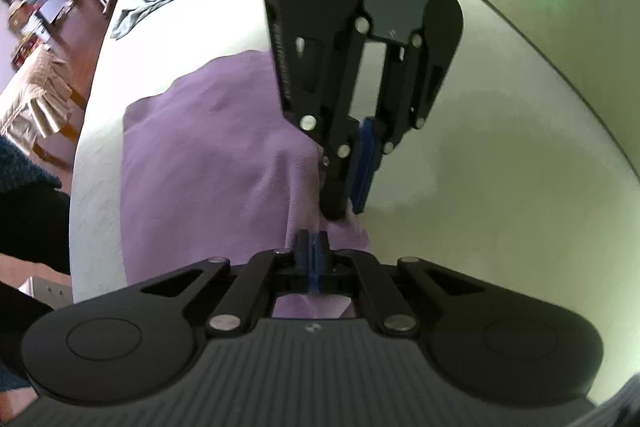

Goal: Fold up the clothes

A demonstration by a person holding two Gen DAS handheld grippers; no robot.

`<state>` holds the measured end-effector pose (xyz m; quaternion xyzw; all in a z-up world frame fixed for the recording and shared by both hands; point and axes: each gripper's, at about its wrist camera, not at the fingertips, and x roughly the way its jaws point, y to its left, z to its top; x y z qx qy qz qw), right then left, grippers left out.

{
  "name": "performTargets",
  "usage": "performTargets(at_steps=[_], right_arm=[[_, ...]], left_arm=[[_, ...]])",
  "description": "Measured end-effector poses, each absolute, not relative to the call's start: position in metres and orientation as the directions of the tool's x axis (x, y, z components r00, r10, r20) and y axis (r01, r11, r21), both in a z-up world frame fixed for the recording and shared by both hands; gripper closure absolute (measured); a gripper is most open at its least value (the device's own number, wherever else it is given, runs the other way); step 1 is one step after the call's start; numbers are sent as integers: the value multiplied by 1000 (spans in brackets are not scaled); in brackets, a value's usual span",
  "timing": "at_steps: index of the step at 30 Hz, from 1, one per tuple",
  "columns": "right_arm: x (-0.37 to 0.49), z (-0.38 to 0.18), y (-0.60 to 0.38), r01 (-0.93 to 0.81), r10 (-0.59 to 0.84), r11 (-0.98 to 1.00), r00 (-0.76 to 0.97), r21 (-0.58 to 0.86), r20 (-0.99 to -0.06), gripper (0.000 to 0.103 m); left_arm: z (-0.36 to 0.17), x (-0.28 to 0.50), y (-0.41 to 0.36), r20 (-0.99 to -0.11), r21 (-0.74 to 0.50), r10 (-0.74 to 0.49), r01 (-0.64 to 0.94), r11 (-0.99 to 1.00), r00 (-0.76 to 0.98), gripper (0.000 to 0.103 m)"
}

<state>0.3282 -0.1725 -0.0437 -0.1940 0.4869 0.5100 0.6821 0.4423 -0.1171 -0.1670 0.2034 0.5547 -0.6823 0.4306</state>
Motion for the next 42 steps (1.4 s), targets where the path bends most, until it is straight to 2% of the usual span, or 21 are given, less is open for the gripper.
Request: performTargets(at_steps=[8,12,17,22,25,29,30,32,36,40,42], right_arm=[[323,-23,-180,-885,511,436,93,164,-854,103],[326,-25,-181,-883,497,450,121,136,-859,103],[325,-33,-179,-881,470,461,140,107,-872,103],[327,-44,-178,-862,467,494,154,112,-871,103],[328,-44,-179,-853,474,508,158,123,-866,103],[332,-55,-177,-824,448,550,152,137,-881,100],[333,-54,-177,-817,444,560,160,134,-881,95],[334,-48,-180,-798,421,593,192,109,-886,74],[334,-36,-184,-797,453,582,157,158,-877,74],[327,-31,-167,-853,477,488,85,184,-875,74],[329,-31,-149,-857,522,456,38,241,-852,75]], left_arm=[[-163,431,-108,-716,-625,-372,780,-37,-591,101],[-174,431,-113,-739,-610,-347,792,-18,-577,101],[-147,424,-99,-779,-529,-371,847,-42,-505,101],[-158,394,-103,-792,-543,-285,836,-76,-540,101],[-168,395,-105,-782,-565,-289,824,-43,-552,100],[-160,401,-90,-838,-475,-324,879,41,-438,100],[-154,404,-79,-861,-435,-330,897,81,-388,100],[-144,406,-60,-882,-394,-338,908,145,-329,100],[-126,401,-11,-911,-327,-360,882,338,-199,100],[-114,374,34,-933,-252,-354,815,523,-61,97],[-119,368,55,-940,-237,-340,747,621,-16,97]])
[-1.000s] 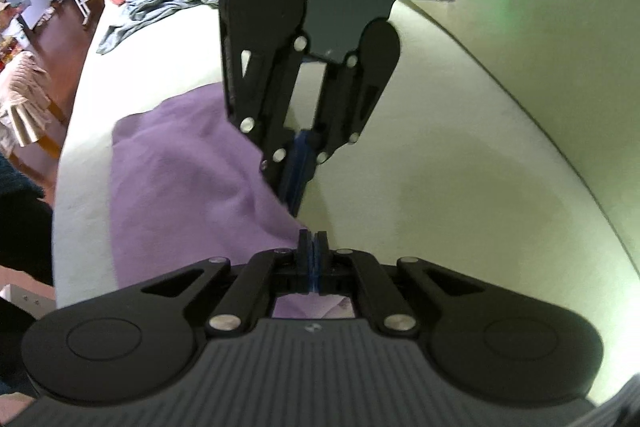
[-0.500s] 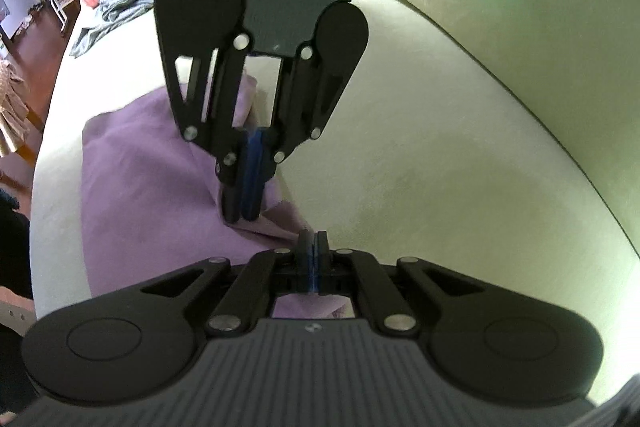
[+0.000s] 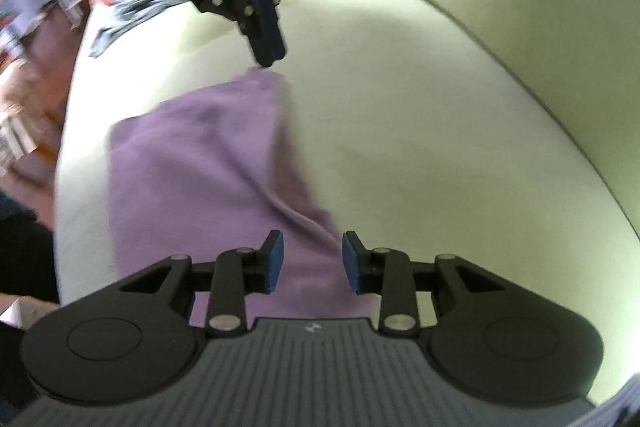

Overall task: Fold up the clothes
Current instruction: 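Open both tools and release the folded lavender shirt onto the sofa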

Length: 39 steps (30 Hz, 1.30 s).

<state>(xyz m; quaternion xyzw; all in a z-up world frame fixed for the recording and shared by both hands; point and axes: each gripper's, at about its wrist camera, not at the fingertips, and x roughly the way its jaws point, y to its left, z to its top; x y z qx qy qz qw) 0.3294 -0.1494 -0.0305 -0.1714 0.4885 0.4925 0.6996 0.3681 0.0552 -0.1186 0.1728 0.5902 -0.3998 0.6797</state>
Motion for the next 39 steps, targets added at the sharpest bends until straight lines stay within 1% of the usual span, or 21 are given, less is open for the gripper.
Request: performTargets(at_steps=[1,3,5,7,10,13,14,15,16,19,21,23,24,26,28,30,31,32,34,36,39], right_arm=[[333,-31,-141,-847,547,451,13,282,-837,75],[341,-33,-128,-821,578,460,-12,338,-816,75],[357,-41,-109,-775,607,477,-51,415,-793,75],[369,-49,-95,-749,618,483,-75,453,-782,75],[386,-61,-70,-742,599,499,-77,447,-797,74],[395,-72,-50,-739,583,506,-87,445,-808,74],[399,-75,-43,-743,581,495,-101,450,-808,78],[400,-76,-39,-753,583,480,-109,450,-805,86],[400,-75,-34,-775,584,446,-127,448,-801,100],[393,-66,-21,-837,586,351,-152,419,-796,100],[389,-59,-12,-875,587,293,-154,386,-795,101],[389,-58,1,-894,566,262,-162,363,-808,100],[389,-60,7,-906,540,251,-161,340,-826,100],[388,-67,14,-926,498,240,-140,291,-856,100],[387,-69,16,-924,496,262,-120,280,-860,99],[386,-66,15,-913,492,306,-90,269,-866,87],[383,-62,13,-916,488,330,-40,226,-872,68],[377,-55,6,-914,486,373,45,161,-873,64],[375,-38,-17,-868,491,485,167,109,-855,64],[375,-24,-50,-783,479,609,232,130,-847,64],[356,-8,-110,-680,480,707,259,195,-838,71]], left_arm=[[-114,383,63,-940,-238,-341,734,636,-9,97],[-117,368,74,-933,-254,-359,662,706,25,97],[-115,355,73,-930,-244,-361,619,746,69,97],[-117,343,80,-928,-231,-356,578,783,112,97],[-123,331,93,-923,-232,-354,513,827,152,97],[-135,319,113,-917,-274,-367,425,863,154,97],[-138,317,115,-918,-274,-364,414,868,156,97],[-142,313,125,-920,-270,-357,398,877,162,97],[-151,313,151,-920,-272,-357,390,880,163,97],[-156,296,135,-912,-296,-372,347,890,174,97],[-152,267,137,-902,-327,-393,308,893,181,97],[-142,284,125,-897,-340,-400,286,896,186,97],[-143,276,123,-897,-342,-399,274,899,190,97],[-148,258,109,-898,-336,-393,268,903,197,96],[-137,260,106,-902,-327,-384,269,906,199,96],[-135,250,100,-904,-327,-378,250,911,197,96],[-134,247,96,-904,-328,-377,238,914,200,96],[-131,245,97,-905,-325,-373,234,916,203,96],[-129,240,94,-908,-315,-363,229,921,211,93],[-125,242,80,-909,-298,-348,224,928,230,82],[-118,253,73,-902,-293,-353,250,923,247,82]])
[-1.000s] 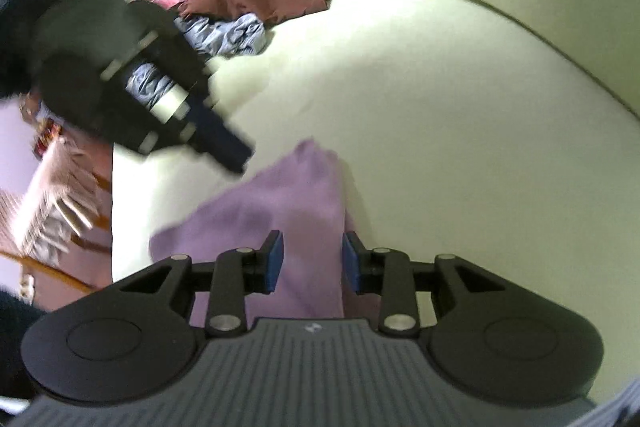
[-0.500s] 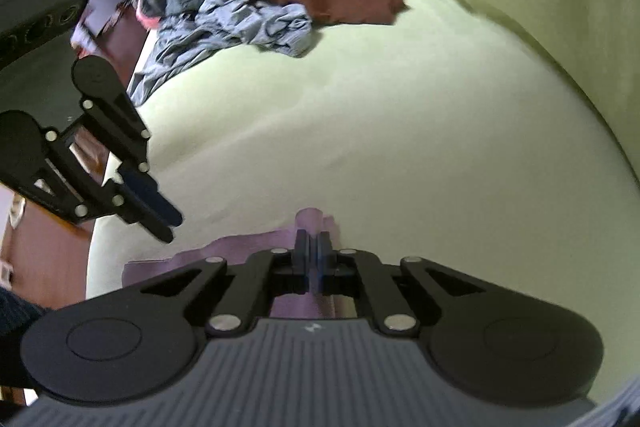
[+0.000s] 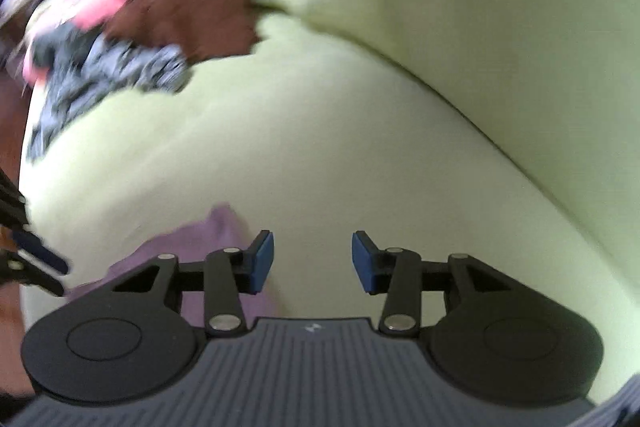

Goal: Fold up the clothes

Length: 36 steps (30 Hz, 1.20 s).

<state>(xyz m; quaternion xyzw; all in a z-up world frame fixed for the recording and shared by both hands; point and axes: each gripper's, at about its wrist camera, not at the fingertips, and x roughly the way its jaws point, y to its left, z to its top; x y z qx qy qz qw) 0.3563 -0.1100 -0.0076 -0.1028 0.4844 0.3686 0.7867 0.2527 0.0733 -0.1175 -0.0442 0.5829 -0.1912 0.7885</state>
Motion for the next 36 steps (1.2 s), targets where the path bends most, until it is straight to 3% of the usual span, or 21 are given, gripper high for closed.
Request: performTargets(at_steps=[2,3,8,9,11,13,15,16,18,20,28,36], right_arm=[[320,-1,-144,-633,465,740,240,225,-852,94],[302,-1,-156,-619,453,751,230,230,-861,97],[255,-25,-179,-594,414,769,183,235,-892,97],[254,-34,-179,-595,402,771,176,229,-898,97],[260,-51,-184,-582,349,794,198,176,-916,103],[271,-47,-193,-552,347,814,220,177,-912,103],[282,-32,-204,-525,313,841,272,133,-910,89],[288,-21,-214,-510,309,850,281,131,-909,76],[291,-5,-226,-491,330,856,276,162,-903,75],[275,5,-227,-526,377,823,224,214,-899,75],[178,-26,-232,-454,412,836,153,307,-898,75],[173,-46,-218,-578,503,750,183,321,-844,77]], left_arm=[[-123,259,52,-902,-281,-352,280,918,249,82],[-126,262,47,-904,-270,-346,291,918,250,82],[-141,259,44,-943,-130,-213,305,944,257,79],[-139,256,55,-948,-99,-180,296,950,262,73],[-138,255,67,-944,-116,-184,246,962,274,73],[-133,252,74,-951,-46,-103,195,980,292,75],[-124,248,79,-951,25,-23,151,988,307,81],[-117,244,81,-950,11,-30,131,991,310,81],[-102,229,77,-946,-120,-136,74,990,293,79],[-95,218,63,-938,-162,-179,80,983,297,78],[-124,218,36,-938,-26,-38,38,999,345,78],[-136,228,41,-950,45,22,68,997,310,73]])
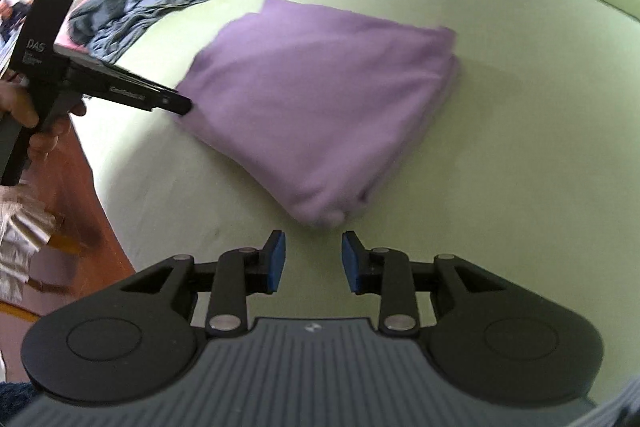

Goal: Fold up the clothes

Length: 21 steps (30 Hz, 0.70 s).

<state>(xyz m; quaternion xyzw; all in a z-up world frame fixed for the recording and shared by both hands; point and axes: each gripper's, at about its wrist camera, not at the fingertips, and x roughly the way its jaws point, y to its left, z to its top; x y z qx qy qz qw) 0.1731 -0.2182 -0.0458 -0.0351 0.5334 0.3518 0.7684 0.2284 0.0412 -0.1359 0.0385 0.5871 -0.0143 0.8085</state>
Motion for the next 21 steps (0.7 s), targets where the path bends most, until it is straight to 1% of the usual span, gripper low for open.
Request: performTargets(at_steps=[1,4,7,9,10,13,16,18,21], right_arm=[[177,-45,-217,-578,512,748,193,325,-837,79],[180,-41,-221,-595,523,740,217,313,-824,94],[177,-37,-228,-604,532,729,204,322,-822,98],[177,-43,-228,-587,499,741,158,325,-852,100],[178,-47,-228,-576,480,749,132,327,-867,103],[175,-53,-235,-521,442,789,110,327,-890,103],[176,-41,-236,-497,404,818,143,288,-903,103],[178,-29,-235,-480,399,834,181,274,-899,103],[180,-15,-229,-479,441,829,243,288,-864,103]], left_arm=[[-135,229,41,-951,50,26,71,996,308,73],[-136,232,38,-955,62,36,81,995,296,73],[-136,233,40,-956,60,35,77,995,291,72],[-139,234,36,-957,60,35,81,995,289,71],[-141,234,34,-957,61,35,82,995,289,70],[-141,235,34,-960,62,36,87,994,279,68],[-139,236,34,-962,68,40,96,993,269,67],[-134,236,33,-963,77,47,104,992,267,67],[-131,234,33,-964,82,50,113,990,261,67]])
